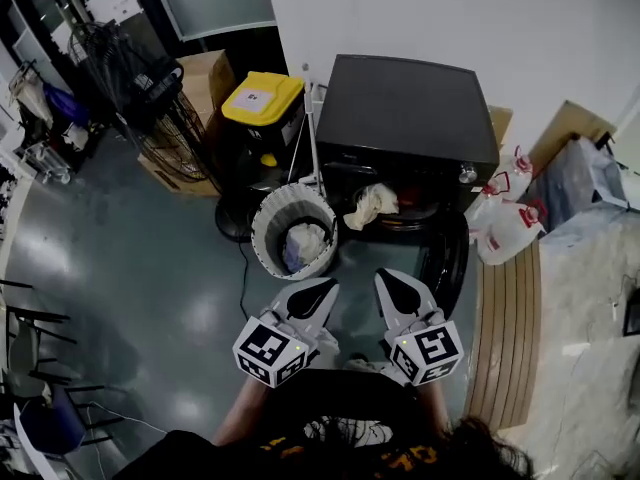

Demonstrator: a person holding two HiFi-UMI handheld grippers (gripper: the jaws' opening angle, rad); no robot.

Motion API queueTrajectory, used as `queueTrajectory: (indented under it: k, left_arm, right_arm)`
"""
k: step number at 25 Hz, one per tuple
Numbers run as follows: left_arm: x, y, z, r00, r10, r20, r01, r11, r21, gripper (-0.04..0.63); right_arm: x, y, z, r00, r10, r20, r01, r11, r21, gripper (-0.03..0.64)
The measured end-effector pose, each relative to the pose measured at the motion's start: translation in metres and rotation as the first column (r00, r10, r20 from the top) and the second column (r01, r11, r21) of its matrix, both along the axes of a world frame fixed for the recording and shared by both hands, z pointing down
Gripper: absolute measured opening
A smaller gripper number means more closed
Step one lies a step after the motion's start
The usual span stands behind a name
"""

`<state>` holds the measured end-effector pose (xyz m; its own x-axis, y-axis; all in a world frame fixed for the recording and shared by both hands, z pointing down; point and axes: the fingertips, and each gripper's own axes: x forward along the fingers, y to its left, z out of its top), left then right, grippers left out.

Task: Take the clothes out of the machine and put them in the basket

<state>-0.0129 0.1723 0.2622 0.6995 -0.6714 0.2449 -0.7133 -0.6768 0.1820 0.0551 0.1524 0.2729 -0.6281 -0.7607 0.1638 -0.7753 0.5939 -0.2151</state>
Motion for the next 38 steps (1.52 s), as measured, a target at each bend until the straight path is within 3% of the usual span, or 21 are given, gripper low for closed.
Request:
queueTrajectory:
  k: [10, 17, 27, 38]
  left_arm:
    - [-0.054, -0.082, 0.012, 0.991, 0.136, 0.009, -0.136, 0.991, -0.008, 0.0]
    - [-0.074, -0.123, 0.036, 0.97, 0.243, 0.02, -0.242, 0.97, -0.032, 0.0]
    - [-0.058, -0.163, 0.073, 0.928, 0.37, 0.034, -0.369, 0.928, -0.046, 0.0]
    - [-0.019, -0.198, 0.116, 0.907, 0.404, 0.123, -0.4, 0.915, -0.054, 0.0]
  right_arm:
    - [-0.043, -0.079, 0.023, 0.986, 0.166, -0.002, -0.166, 0.985, -0.04, 0.02]
    - [-0.056, -0.111, 0.05, 0.967, 0.24, -0.083, -0.245, 0.967, -0.066, 0.021]
    - [-0.039, -0.147, 0.118, 0.94, 0.277, -0.198, -0.304, 0.945, -0.12, 0.042]
    - [0.017, -0.2, 0.217, 0.929, 0.304, -0.21, -0.345, 0.916, -0.202, 0.106]
